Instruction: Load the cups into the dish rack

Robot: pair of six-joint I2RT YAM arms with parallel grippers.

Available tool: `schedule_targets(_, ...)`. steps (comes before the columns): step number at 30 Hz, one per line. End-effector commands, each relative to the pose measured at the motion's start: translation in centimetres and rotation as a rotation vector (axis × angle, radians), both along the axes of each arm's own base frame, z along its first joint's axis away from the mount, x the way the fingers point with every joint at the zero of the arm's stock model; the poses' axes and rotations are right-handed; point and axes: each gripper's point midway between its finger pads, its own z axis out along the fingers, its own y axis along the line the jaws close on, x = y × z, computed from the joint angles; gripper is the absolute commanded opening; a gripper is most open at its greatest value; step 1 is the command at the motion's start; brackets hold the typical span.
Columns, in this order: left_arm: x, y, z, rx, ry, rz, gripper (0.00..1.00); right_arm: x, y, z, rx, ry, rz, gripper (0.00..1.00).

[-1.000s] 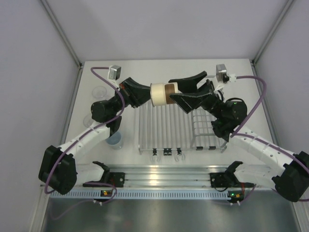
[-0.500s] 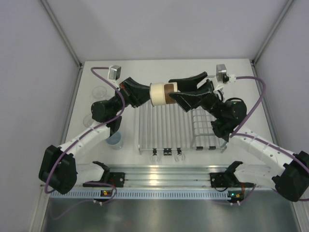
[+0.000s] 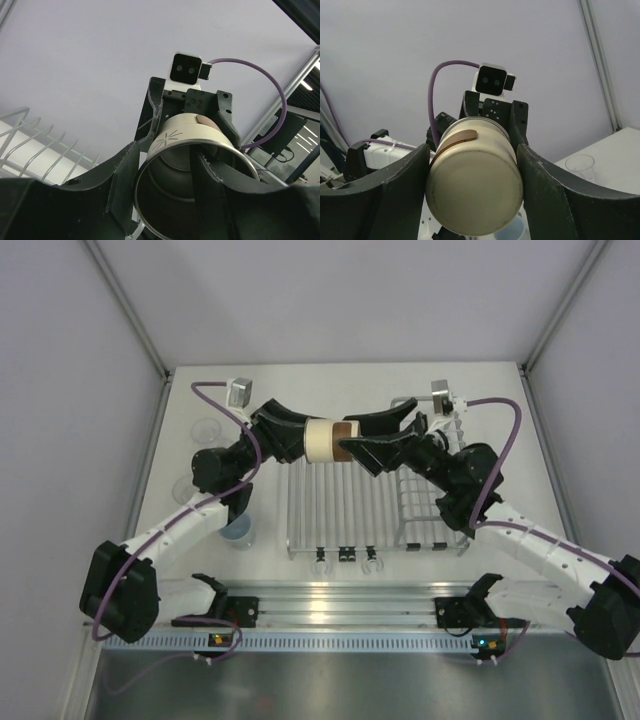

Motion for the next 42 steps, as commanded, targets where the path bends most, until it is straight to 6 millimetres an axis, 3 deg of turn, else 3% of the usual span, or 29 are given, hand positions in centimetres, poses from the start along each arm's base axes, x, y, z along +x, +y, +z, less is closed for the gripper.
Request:
schedule_targets(1, -2.1, 0.8, 2.0, -0.030, -0.102, 0.017, 0.50, 1.0, -0.1, -1.6, -0.056, 0.020, -0.072, 0.00)
schedule_targets(12, -2.1, 0.7, -1.8, 0.095, -0.078, 0.066, 0.49, 2.7, -1.4, -1.1, -0.066, 0.005, -0.207, 0.00)
schedule_targets(25, -2.8, 1.3, -4.1, 0.167, -0.078, 0.106, 0.48, 4.9, -4.3, -1.5, -0.087, 0.010, -0.337, 0.00)
schedule_targets(30, -2.2, 1.6, -5.3, 0.246, -0.075, 0.167, 0.47, 5.8, -4.9, -1.8, -0.158, 0.008, -0.390, 0.00)
schedule_targets(31, -2.1, 1.7, -5.4, 0.261, -0.077, 0.181, 0.48, 5.9, -5.1, -1.0, -0.162, -0.005, -0.404, 0.00)
schedule_targets(32, -1.8, 1.9, -6.4, 0.311, -0.067, 0.204, 0.47, 6.3, -5.2, -1.1, -0.195, -0.012, -0.427, 0.00)
schedule_targets(33, -1.6, 2.1, -6.1, 0.327, -0.077, 0.225, 0.47, 6.7, -5.1, -1.9, -0.239, 0.005, -0.435, 0.00)
schedule_targets(34, -1.4, 2.3, -6.4, 0.351, -0.078, 0.240, 0.47, 6.9, -5.2, -1.2, -0.250, -0.005, -0.447, 0.00)
schedule_targets(42, -0.1, 4.2, -7.5, 0.497, -0.093, 0.395, 0.47, 8.4, -5.2, -1.8, -0.335, -0.012, -0.493, 0.00)
